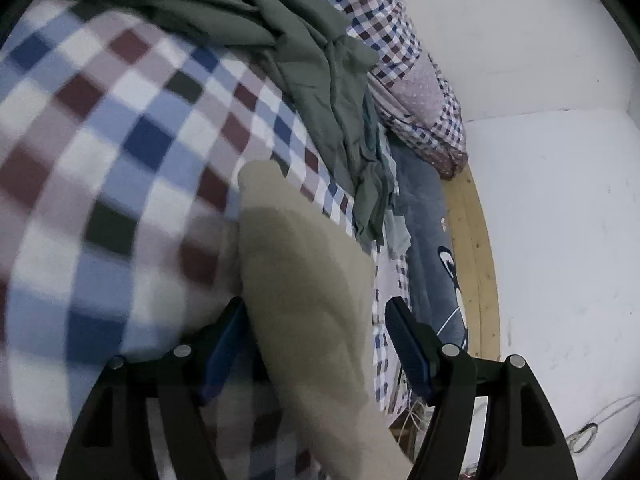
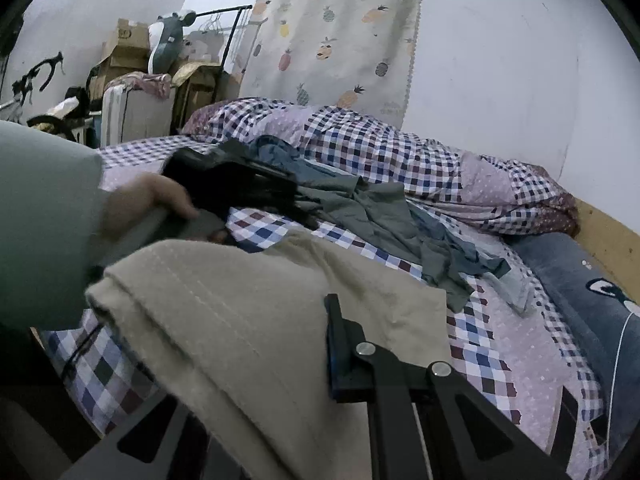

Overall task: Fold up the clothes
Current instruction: 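Lift the folded beige shirt and carry it off the bed with both grippers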

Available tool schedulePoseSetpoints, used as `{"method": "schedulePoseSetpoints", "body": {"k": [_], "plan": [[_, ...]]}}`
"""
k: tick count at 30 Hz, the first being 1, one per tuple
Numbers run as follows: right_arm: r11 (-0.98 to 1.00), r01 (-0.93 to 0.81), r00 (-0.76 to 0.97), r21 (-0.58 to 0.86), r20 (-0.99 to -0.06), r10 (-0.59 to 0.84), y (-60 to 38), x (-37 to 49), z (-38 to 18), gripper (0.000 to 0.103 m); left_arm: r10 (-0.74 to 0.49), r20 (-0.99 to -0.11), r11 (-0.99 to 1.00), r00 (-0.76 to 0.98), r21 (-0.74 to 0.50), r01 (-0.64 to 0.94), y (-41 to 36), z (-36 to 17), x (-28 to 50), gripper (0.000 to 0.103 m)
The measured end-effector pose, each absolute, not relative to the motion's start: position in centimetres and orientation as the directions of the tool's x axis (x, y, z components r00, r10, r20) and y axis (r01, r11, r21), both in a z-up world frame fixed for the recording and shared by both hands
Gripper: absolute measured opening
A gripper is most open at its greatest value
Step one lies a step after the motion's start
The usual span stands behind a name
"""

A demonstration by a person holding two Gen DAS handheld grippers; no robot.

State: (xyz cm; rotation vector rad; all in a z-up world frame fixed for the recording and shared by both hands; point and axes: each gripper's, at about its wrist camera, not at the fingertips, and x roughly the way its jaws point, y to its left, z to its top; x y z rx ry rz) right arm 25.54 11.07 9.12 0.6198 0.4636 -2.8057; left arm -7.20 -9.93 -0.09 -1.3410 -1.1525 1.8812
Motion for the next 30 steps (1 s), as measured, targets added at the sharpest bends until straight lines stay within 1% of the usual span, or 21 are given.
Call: {"method": "schedulePoseSetpoints", "body": {"k": [2,3,5,6,8,9,11,12,13,15,18,25,27,30], "plan": [[-0.929,0.287,-0.883,-0.235,-0.441,-0.161,11.5,25.5,9.4,0.007,0.817,-0.467,-0.485,-0.338,-0.874,0.034,-9.2,-0.3,-8.9,0.073],[-0.93,0.288,-0.882,-0.228,-0.442,-0.165,11.7,25.5,9.4,0.007,0.817,-0.472,-0.49,-0.332,-0.871,0.034,-8.9,-0.4,-9.4,0.07],[-0.931,0.291,-0.88,-0.223,-0.444,-0.168,11.9,25.6,9.5,0.007,0.815,-0.484,-0.501,-0.319,-0.865,0.033,-8.4,-0.7,-10.6,0.06],[-0.931,0.292,-0.879,-0.22,-0.445,-0.17,12.0,25.6,9.5,0.007,0.813,-0.492,-0.506,-0.312,-0.861,0.037,-8.5,-0.9,-10.9,0.05],[-0.931,0.294,-0.878,-0.215,-0.447,-0.174,12.2,25.7,9.6,0.007,0.817,-0.491,-0.5,-0.302,-0.864,0.052,-8.3,-1.4,-11.7,0.045],[-0.932,0.295,-0.877,-0.212,-0.448,-0.176,12.3,25.7,9.6,0.007,0.821,-0.48,-0.49,-0.308,-0.87,0.049,-8.3,-1.6,-12.0,0.038],[-0.932,0.298,-0.875,-0.207,-0.45,-0.18,12.4,25.8,9.7,0.007,0.832,-0.458,-0.466,-0.313,-0.883,0.054,-8.1,-1.6,-12.3,0.031],[-0.932,0.299,-0.874,-0.204,-0.45,-0.181,12.5,25.9,9.7,0.007,0.837,-0.442,-0.453,-0.322,-0.89,0.044,-8.0,-1.1,-12.2,0.026],[-0.932,0.3,-0.874,-0.203,-0.45,-0.183,12.6,26.0,9.8,0.007,0.842,-0.426,-0.441,-0.331,-0.897,0.033,-7.9,-0.5,-12.1,0.024],[-0.93,0.304,-0.875,-0.205,-0.445,-0.188,12.7,26.3,10.2,0.007,0.851,-0.393,-0.416,-0.349,-0.91,0.011,-7.8,0.7,-11.8,0.022],[-0.931,0.309,-0.88,-0.196,-0.429,-0.202,13.2,27.0,11.5,0.007,0.844,-0.37,-0.404,-0.389,-0.915,-0.004,-8.3,3.5,-10.8,0.02],[-0.925,0.348,-0.879,-0.155,-0.395,-0.265,13.6,28.6,16.0,0.007,0.807,-0.305,-0.387,-0.506,-0.92,-0.063,-12.7,12.7,-6.8,0.02],[-0.913,0.388,-0.871,-0.123,-0.372,-0.32,13.1,28.9,18.2,0.007,0.785,-0.295,-0.394,-0.545,-0.916,-0.071,-14.7,15.5,-5.4,0.019],[-0.884,0.465,-0.839,-0.056,-0.347,-0.419,12.0,28.5,20.8,0.007,0.727,-0.289,-0.401,-0.623,-0.915,-0.043,-19.0,19.2,-2.9,0.019]]}}
